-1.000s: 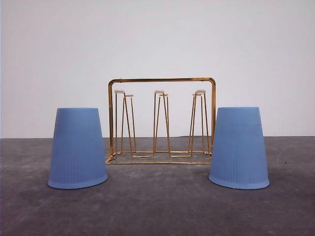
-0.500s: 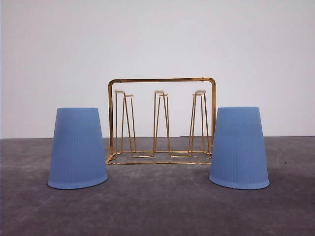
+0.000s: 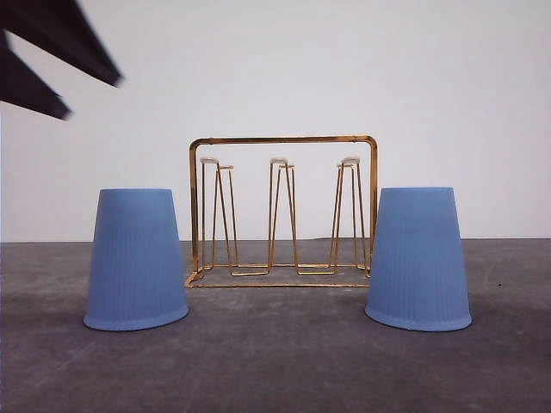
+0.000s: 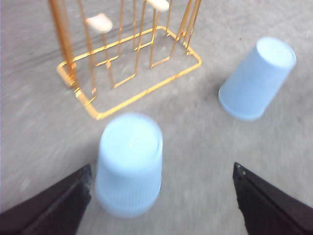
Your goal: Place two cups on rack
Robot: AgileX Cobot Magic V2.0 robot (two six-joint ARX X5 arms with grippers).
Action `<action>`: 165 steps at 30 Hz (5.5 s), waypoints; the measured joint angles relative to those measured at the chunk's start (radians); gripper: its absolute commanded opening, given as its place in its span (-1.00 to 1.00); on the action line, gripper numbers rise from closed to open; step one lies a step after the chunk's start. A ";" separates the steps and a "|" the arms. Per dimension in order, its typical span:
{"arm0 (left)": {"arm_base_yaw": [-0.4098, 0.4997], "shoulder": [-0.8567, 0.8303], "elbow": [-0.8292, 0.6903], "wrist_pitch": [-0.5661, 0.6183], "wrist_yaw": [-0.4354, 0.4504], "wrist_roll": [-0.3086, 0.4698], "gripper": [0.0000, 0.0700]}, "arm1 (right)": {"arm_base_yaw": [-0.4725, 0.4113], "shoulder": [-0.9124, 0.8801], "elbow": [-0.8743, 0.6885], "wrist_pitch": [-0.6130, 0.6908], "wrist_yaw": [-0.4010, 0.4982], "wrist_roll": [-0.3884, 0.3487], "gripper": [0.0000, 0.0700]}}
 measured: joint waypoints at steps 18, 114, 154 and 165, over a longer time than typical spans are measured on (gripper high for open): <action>-0.033 0.444 0.000 0.235 -0.102 -0.012 0.82 | 0.000 0.000 0.000 0.004 0.000 0.000 0.30; 0.014 0.151 0.068 -0.289 -0.076 -0.281 0.00 | 0.039 0.430 0.000 0.270 -0.156 0.012 0.40; 0.014 0.038 -0.004 -0.294 -0.078 -0.334 0.00 | 0.146 0.846 0.546 0.182 0.005 0.076 -0.12; 0.014 0.038 -0.004 -0.294 -0.078 -0.334 0.00 | 0.146 0.995 0.547 0.361 0.027 0.070 -0.12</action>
